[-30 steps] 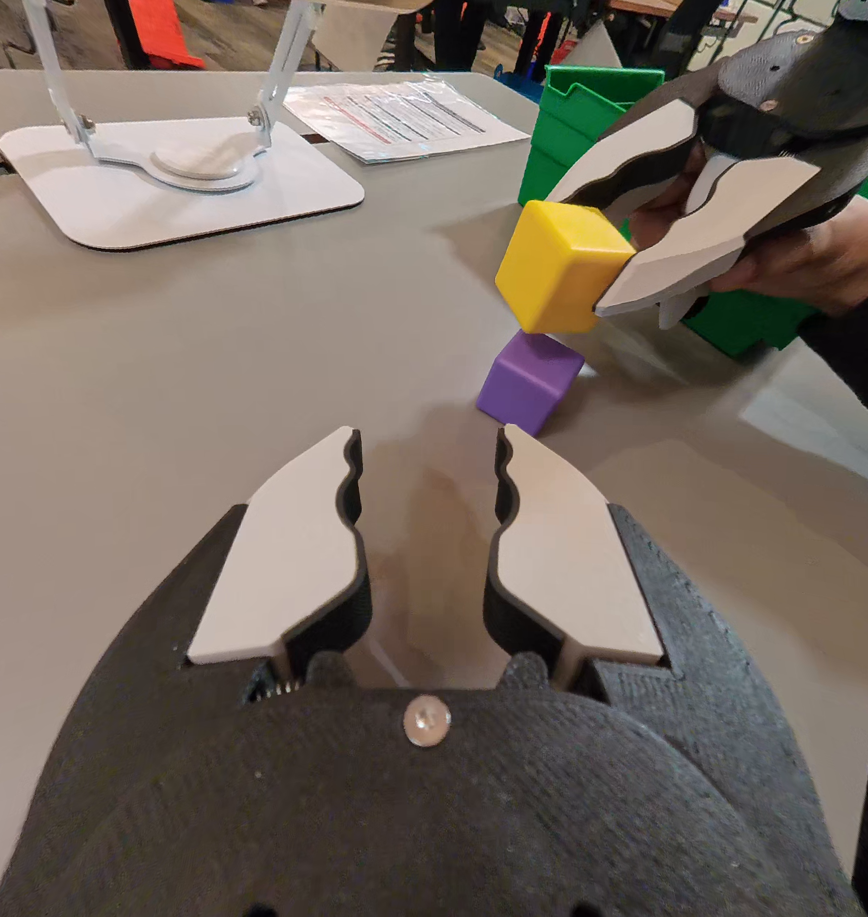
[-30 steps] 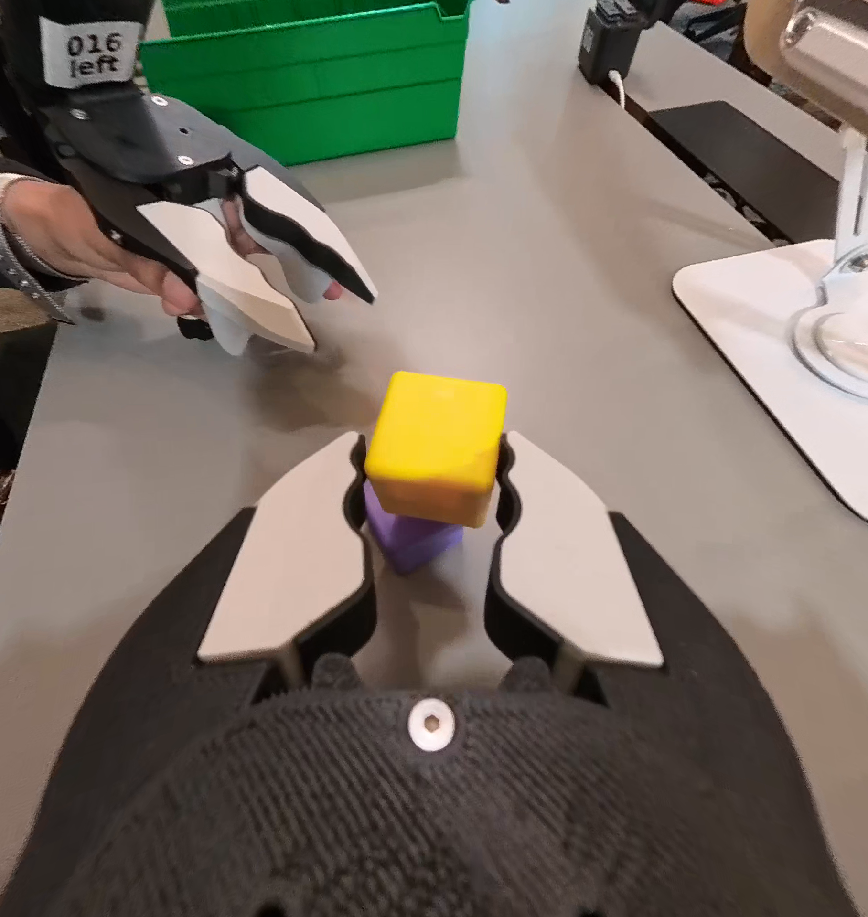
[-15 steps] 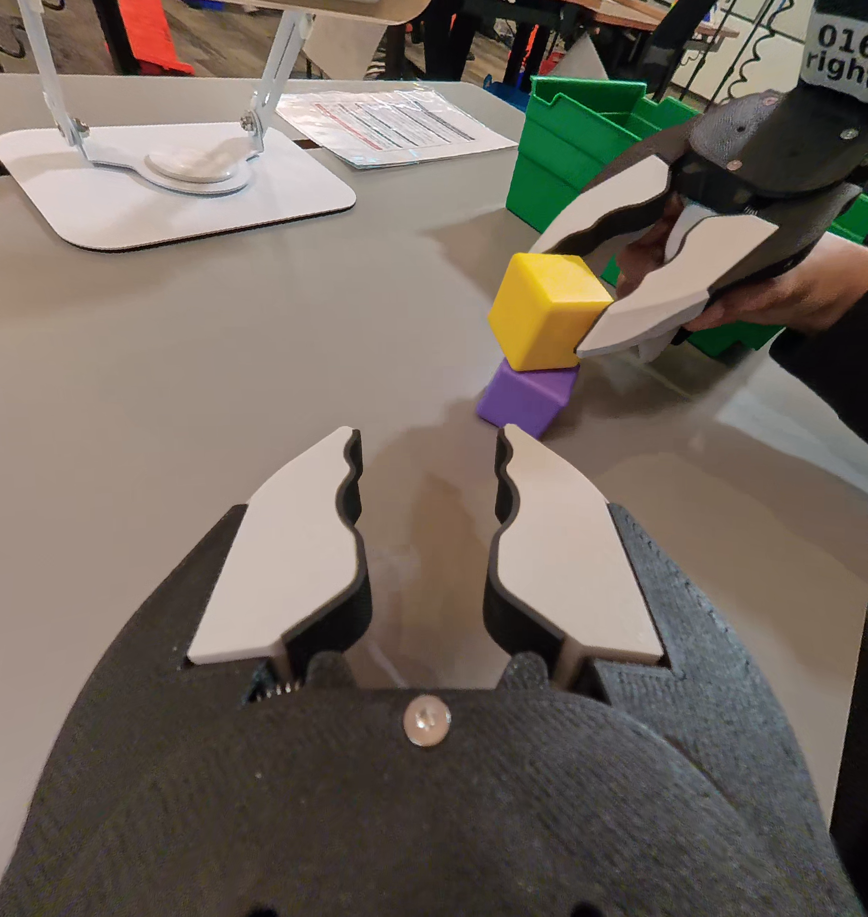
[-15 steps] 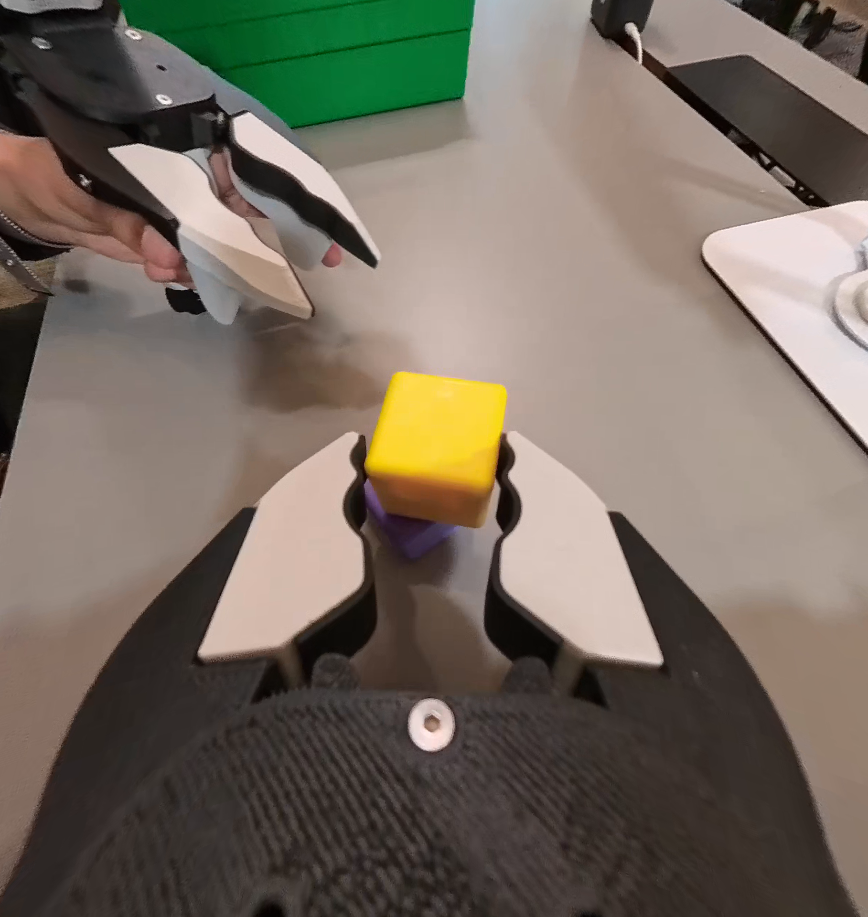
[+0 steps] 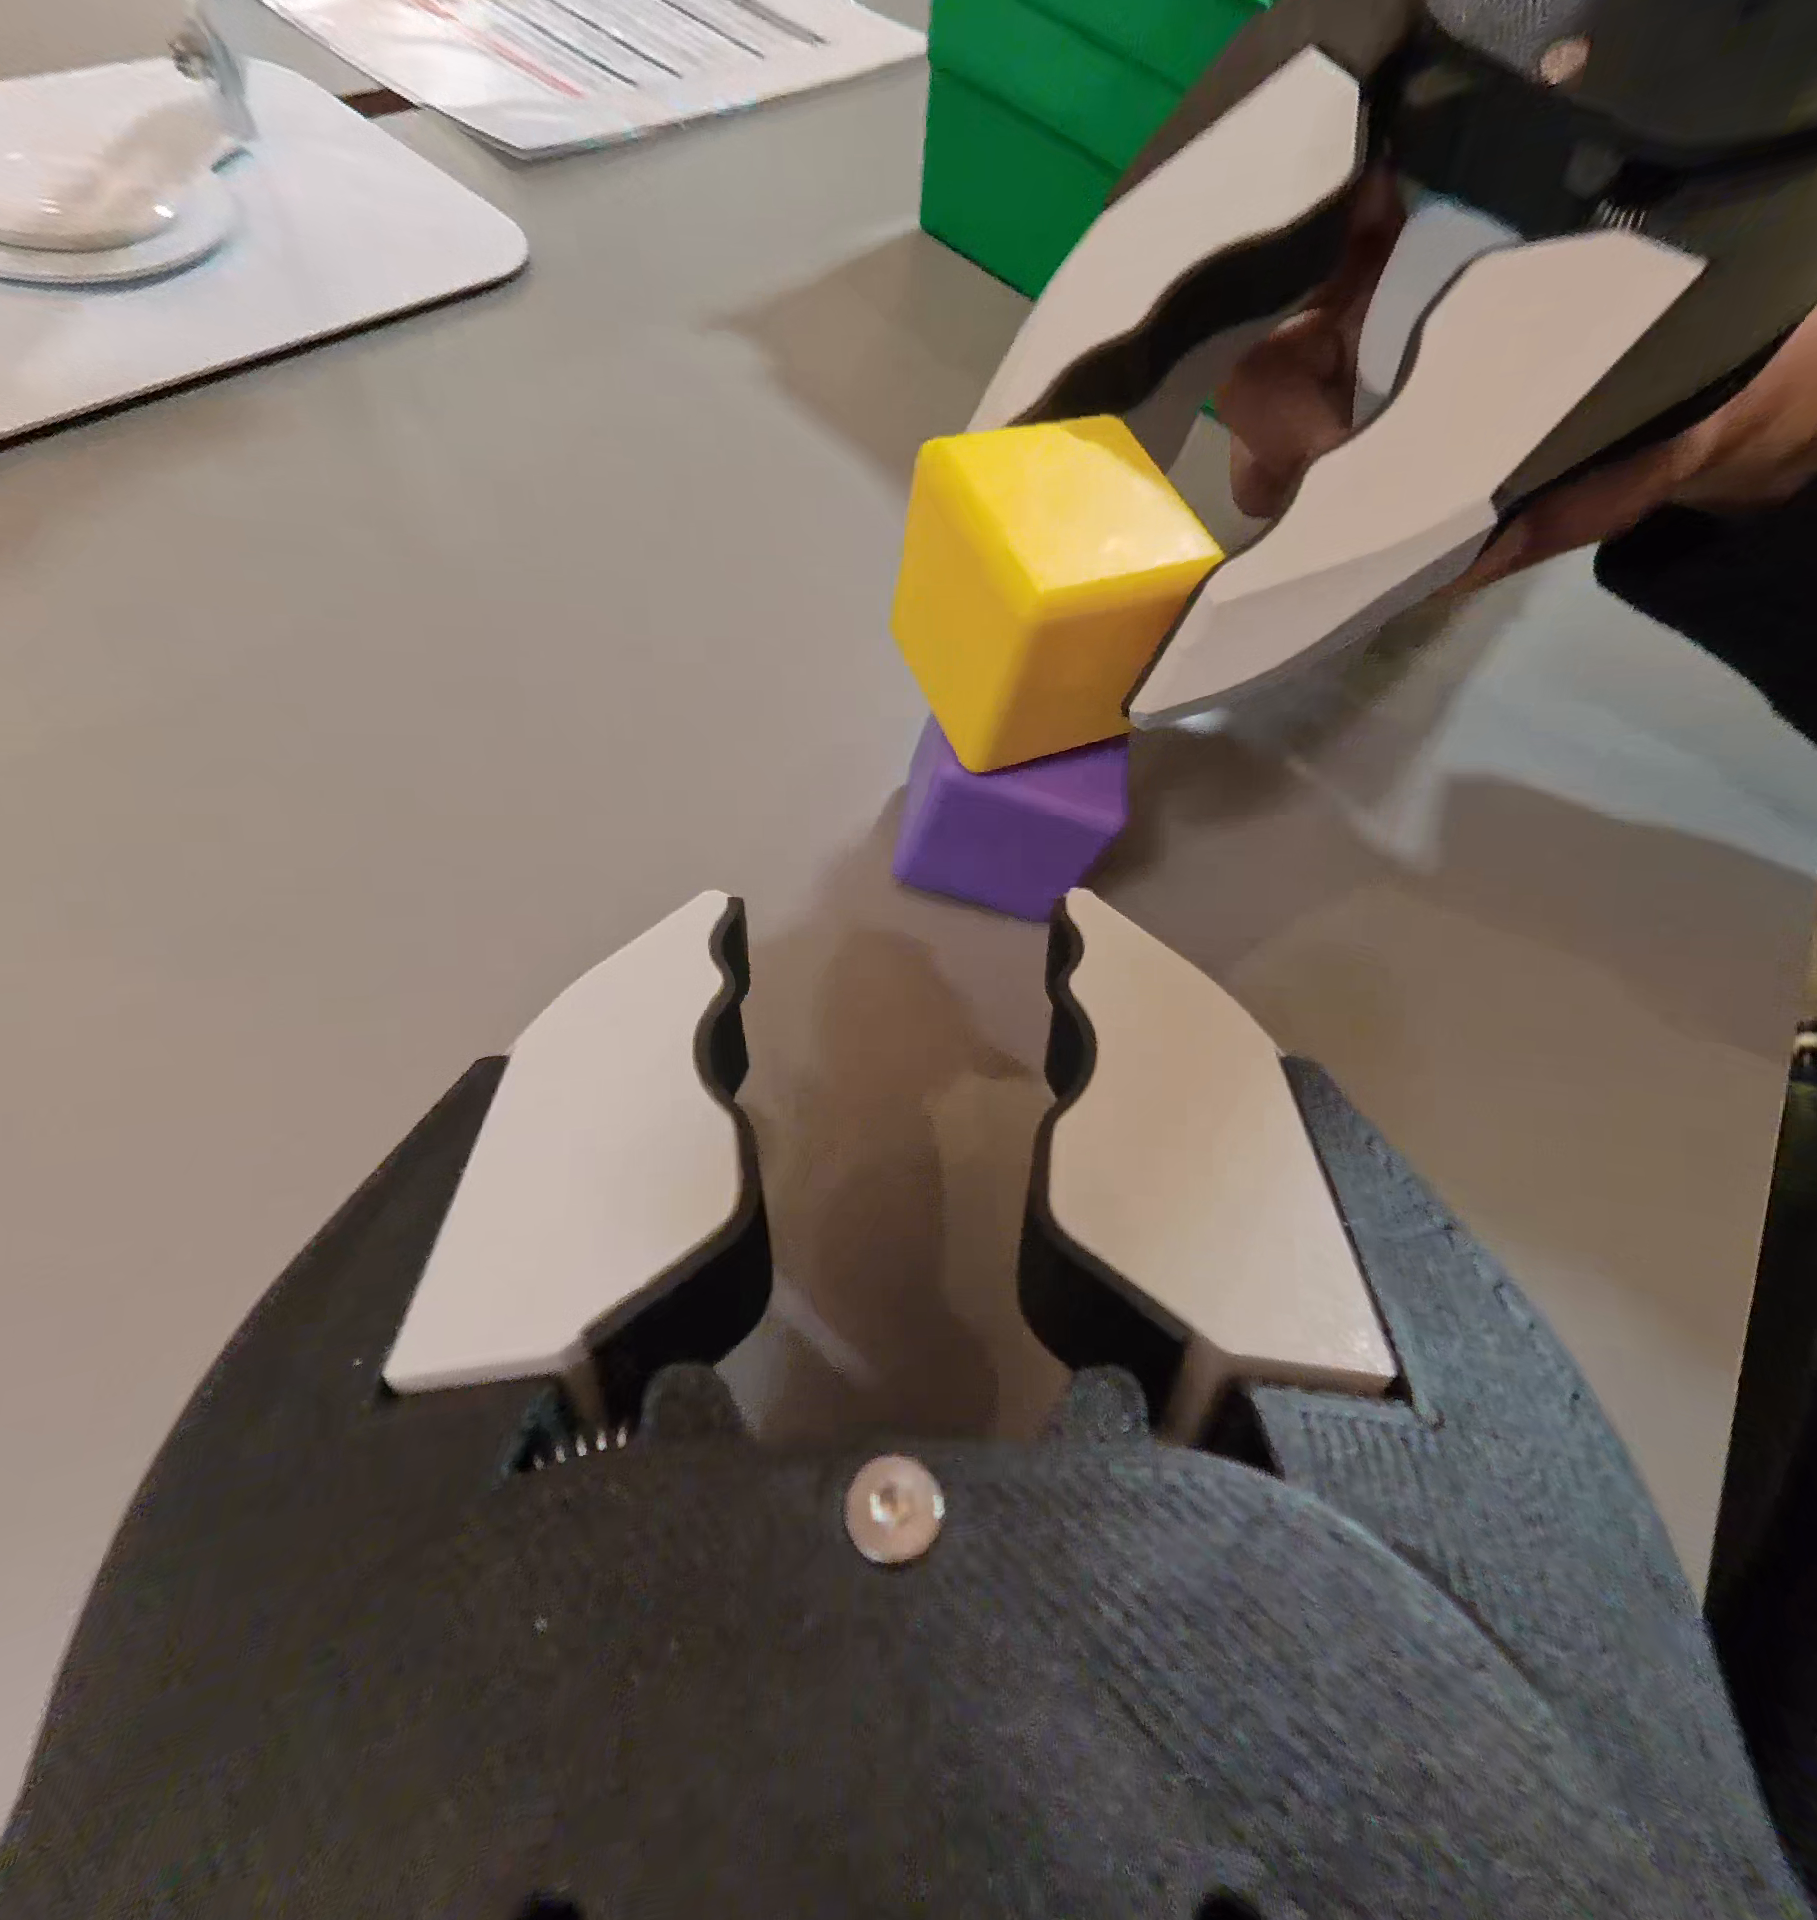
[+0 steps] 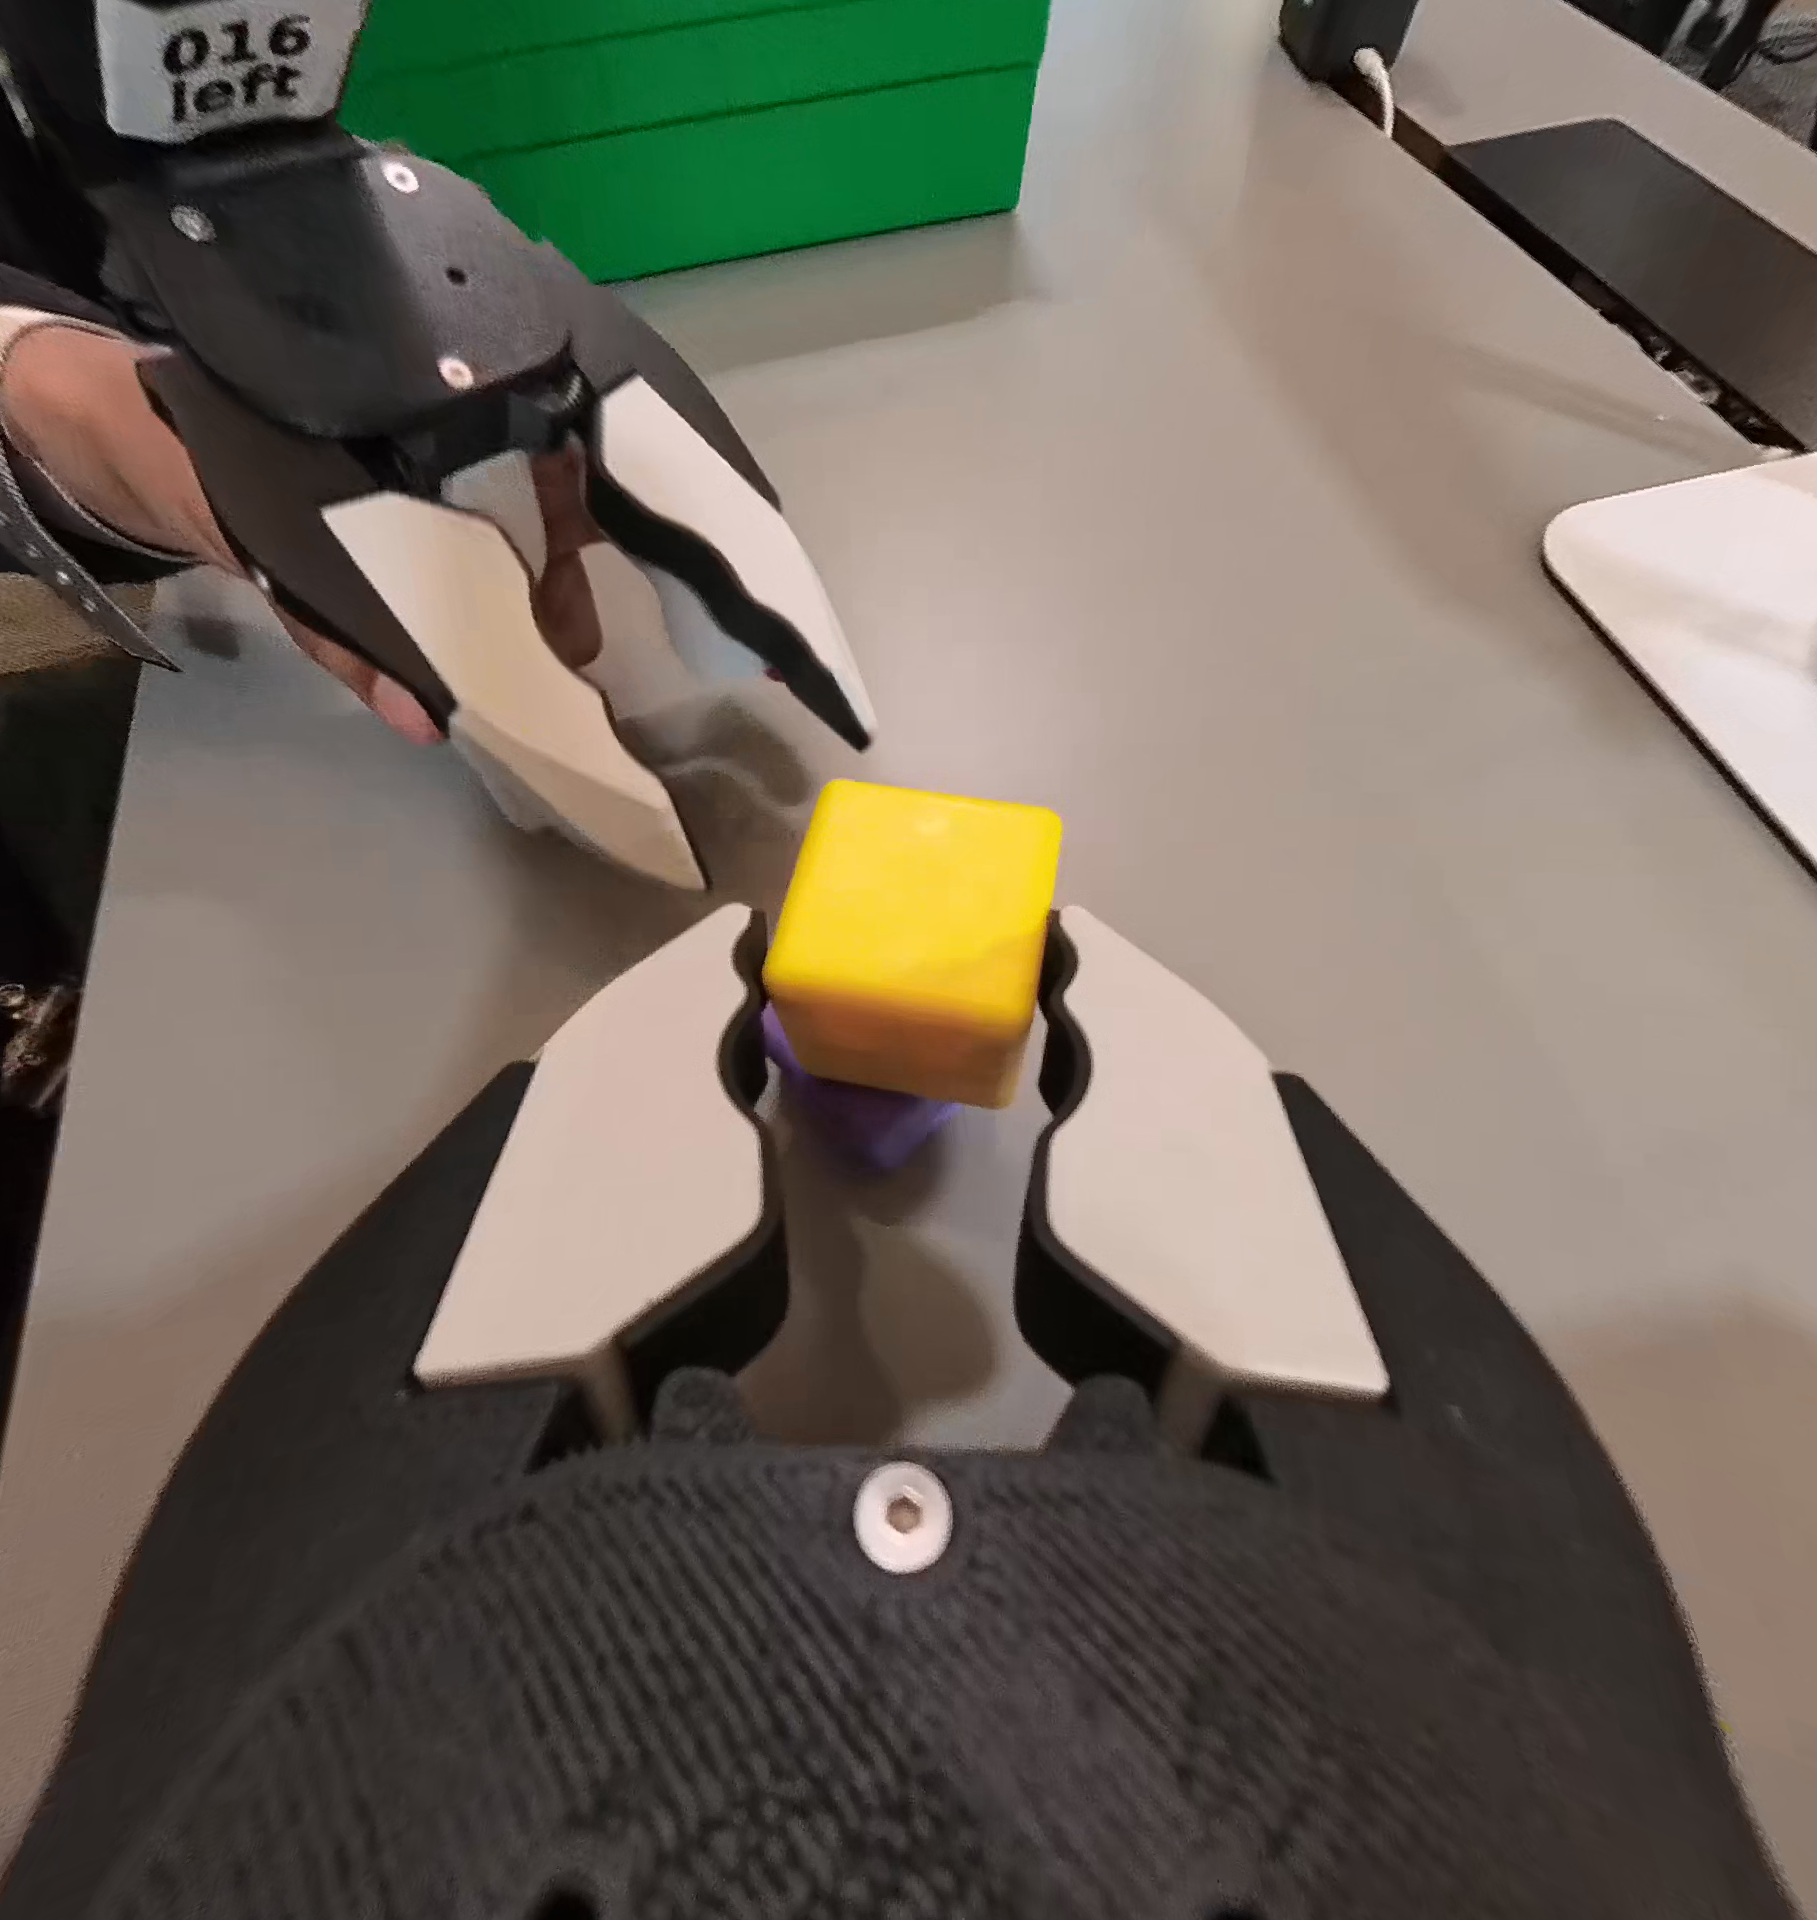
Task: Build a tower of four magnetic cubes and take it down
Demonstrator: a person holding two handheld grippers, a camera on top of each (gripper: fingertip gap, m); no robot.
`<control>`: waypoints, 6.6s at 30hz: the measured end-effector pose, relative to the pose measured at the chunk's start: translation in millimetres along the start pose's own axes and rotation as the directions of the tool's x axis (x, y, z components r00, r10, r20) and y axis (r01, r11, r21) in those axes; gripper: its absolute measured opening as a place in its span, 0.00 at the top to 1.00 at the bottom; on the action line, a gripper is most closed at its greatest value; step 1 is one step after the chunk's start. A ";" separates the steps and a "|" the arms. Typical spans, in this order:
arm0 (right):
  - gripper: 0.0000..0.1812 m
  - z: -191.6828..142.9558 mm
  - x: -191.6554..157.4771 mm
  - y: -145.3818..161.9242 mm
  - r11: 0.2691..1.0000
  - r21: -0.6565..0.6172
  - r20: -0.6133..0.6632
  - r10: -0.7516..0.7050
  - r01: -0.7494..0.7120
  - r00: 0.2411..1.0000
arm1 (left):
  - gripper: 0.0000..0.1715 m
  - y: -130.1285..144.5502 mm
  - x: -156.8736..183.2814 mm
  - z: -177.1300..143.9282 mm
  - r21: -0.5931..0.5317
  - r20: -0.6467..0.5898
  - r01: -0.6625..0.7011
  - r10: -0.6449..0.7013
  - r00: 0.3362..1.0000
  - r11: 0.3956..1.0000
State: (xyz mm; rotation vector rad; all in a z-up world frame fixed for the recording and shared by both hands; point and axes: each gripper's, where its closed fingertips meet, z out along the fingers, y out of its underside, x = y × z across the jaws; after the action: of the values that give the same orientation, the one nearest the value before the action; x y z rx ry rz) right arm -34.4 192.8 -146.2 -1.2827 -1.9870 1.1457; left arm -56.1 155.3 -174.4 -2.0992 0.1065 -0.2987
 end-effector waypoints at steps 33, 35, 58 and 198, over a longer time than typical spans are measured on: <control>0.72 18.1 -29.0 -5.2 0.993 0.031 0.257 -0.116 0.111 0.959 | 0.56 23.4 20.1 18.6 -0.197 -0.047 -0.202 0.197 0.979 0.959; 0.72 20.0 -29.9 -6.0 0.989 0.038 0.270 -0.145 0.140 0.952 | 0.56 24.3 20.7 18.3 -0.197 -0.049 -0.199 0.193 0.980 0.960; 0.69 29.9 -17.4 -16.3 0.969 0.036 0.267 -0.247 0.246 0.931 | 0.56 25.7 3.4 3.0 -0.170 -0.007 -0.093 0.093 0.996 0.981; 0.79 -78.9 -163.9 -0.7 0.884 0.346 0.049 0.318 -0.315 0.947 | 0.71 -79.0 4.3 -31.0 -0.836 -0.508 -0.525 0.593 0.624 -0.164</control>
State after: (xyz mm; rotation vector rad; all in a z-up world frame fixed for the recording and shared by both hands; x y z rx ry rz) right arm 95.6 74.1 -100.7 -1.4435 -1.5037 1.5626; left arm -63.3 169.9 -91.0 -3.0061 1.6491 0.6472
